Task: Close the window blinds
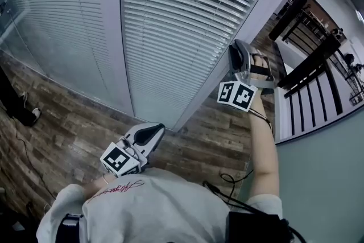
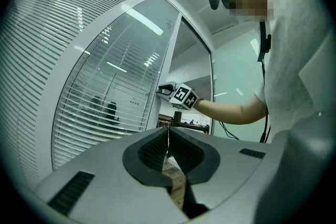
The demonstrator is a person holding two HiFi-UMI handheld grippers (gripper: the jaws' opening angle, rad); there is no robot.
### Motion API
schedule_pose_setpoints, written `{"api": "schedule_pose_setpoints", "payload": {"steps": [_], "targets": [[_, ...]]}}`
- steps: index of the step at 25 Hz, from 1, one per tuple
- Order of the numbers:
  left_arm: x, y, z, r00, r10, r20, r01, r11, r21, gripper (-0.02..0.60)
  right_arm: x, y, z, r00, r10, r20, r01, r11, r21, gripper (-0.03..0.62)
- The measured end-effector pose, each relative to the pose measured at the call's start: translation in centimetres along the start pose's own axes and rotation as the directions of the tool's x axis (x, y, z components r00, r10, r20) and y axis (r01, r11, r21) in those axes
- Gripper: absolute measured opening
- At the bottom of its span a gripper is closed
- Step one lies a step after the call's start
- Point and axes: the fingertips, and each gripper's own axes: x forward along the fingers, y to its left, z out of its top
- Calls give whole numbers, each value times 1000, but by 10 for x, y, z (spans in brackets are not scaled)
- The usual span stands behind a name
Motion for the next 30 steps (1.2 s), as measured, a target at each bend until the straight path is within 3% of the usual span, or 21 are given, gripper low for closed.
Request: {"api": "schedule_pose_setpoints", "payload": {"steps": [3, 9, 13, 18, 21, 23, 24, 25, 26, 27, 28, 30], "targets": [[1, -5, -2, 1000, -9, -2, 9, 1000, 0, 18, -2, 6, -1, 999, 45, 15, -41, 983, -178, 132], [-1, -6, -5, 1000, 2, 1, -2, 1000, 2, 18, -4, 13, -5, 993, 115, 21, -95, 902, -422, 132], [-4, -1, -3, 1000, 25, 6, -25, 1000, -2, 18, -3, 14, -6, 992, 125, 16, -104, 883, -458, 132], [-2, -3, -3, 1000, 1, -8, -1, 1000, 5, 18, -3, 17, -3, 988, 153, -22, -145, 868, -475, 132], [-1, -2, -2, 1000, -11, -14, 11, 1000, 7, 18, 0, 16, -4, 992, 125, -4, -113, 881, -460, 132], [-3, 1, -3, 1000, -7, -13, 7, 1000, 4, 18, -1, 16, -1, 994, 105, 40, -84, 926, -367, 132], [-5, 2, -5, 1000, -2, -12, 2, 1000, 2, 18, -3, 16, 2, 994, 91, 64, -71, 961, -269, 132], [-7, 2, -6, 1000, 2, -11, -2, 1000, 0, 18, -7, 13, 3, 994, 67, 83, -56, 990, -131, 132], [-7, 2, -5, 1000, 5, -10, -5, 1000, -2, 18, -10, 9, 2, 995, 38, 92, -41, 998, 38, 132], [-6, 2, -4, 1000, 6, -11, -6, 1000, -2, 18, -13, 3, -2, 996, 8, 93, -28, 975, 219, 133], [-4, 1, -1, 1000, 7, -12, -7, 1000, -2, 18, -15, -2, -6, 996, -17, 88, -19, 919, 393, 133], [-1, 1, 2, 1000, 4, -13, -4, 1000, -1, 18, -16, -5, -13, 996, -49, 76, -14, 749, 663, 133]]}}
